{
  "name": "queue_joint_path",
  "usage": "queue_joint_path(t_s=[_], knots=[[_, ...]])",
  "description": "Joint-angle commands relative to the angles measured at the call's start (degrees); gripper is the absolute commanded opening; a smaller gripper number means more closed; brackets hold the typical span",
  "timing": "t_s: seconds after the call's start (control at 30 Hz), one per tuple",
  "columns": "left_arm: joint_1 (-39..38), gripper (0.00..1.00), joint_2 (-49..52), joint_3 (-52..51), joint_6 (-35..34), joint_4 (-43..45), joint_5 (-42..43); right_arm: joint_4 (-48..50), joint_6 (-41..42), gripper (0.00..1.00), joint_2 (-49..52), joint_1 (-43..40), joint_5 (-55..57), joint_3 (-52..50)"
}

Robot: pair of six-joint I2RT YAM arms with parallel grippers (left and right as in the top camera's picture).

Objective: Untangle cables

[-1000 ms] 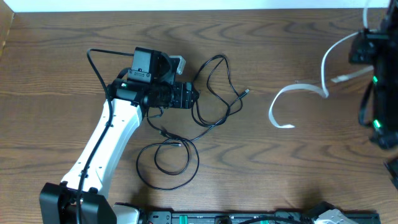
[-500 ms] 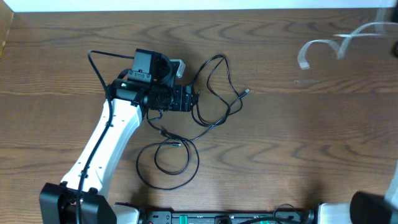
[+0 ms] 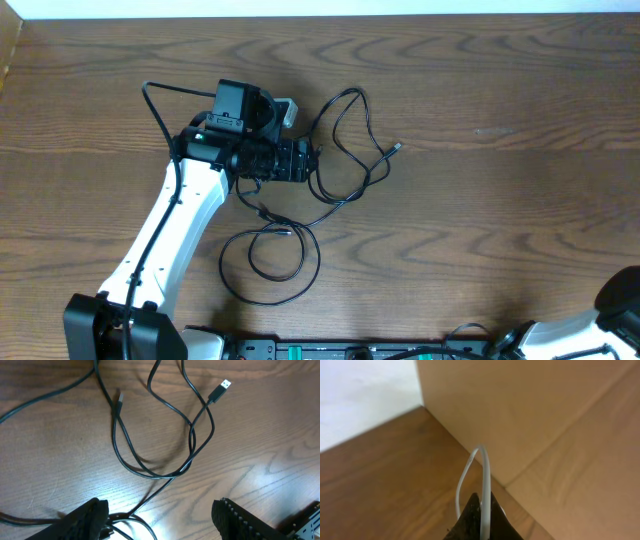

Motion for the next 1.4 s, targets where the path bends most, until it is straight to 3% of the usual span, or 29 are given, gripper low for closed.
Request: queue_joint_path(t_s=[0.0,0.33,0.8,0.83,0.9,0.93,1.1,1.37], knots=[[-0.1,0.72,0.1,0.0,0.6,-1.1,0.3,-1.2,2.3,0.01,5.6,-3.1,-2.9,0.4],[-0.1,0.72,0.1,0.0,0.6,-3.0,0.3,-3.7,4.5,0.01,16.7,-9.3,-3.7,0.4],[-0.1,0.72,0.1,0.0,0.3,-3.3,0.4,-14.0,6.7,0.02,31.5,-9.7,-3.7,0.4],[-0.1,0.72,0.1,0.0,0.3,-3.3,0.4,-14.2,6.9,0.15,31.6,-9.7,-3.7,0.4],[-0.1,0.72,0.1,0.0,0.3,-3.3,0.4,-14.3,7.8,0.82,31.4,-9.7,-3.8,0.5],[-0.1,0.72,0.1,0.0,0.3,-3.3,0.4,-14.3,8.0,0.99,31.2,-9.7,-3.8,0.5],[-0.1,0.72,0.1,0.0,0.3,-3.3,0.4,-14.4,9.4,0.99,29.1,-9.7,-3.8,0.5],[-0.1,0.72,0.1,0.0,0.3,-3.3,0.4,-14.0,10.6,0.99,20.7,-9.2,-16.1,6.8]])
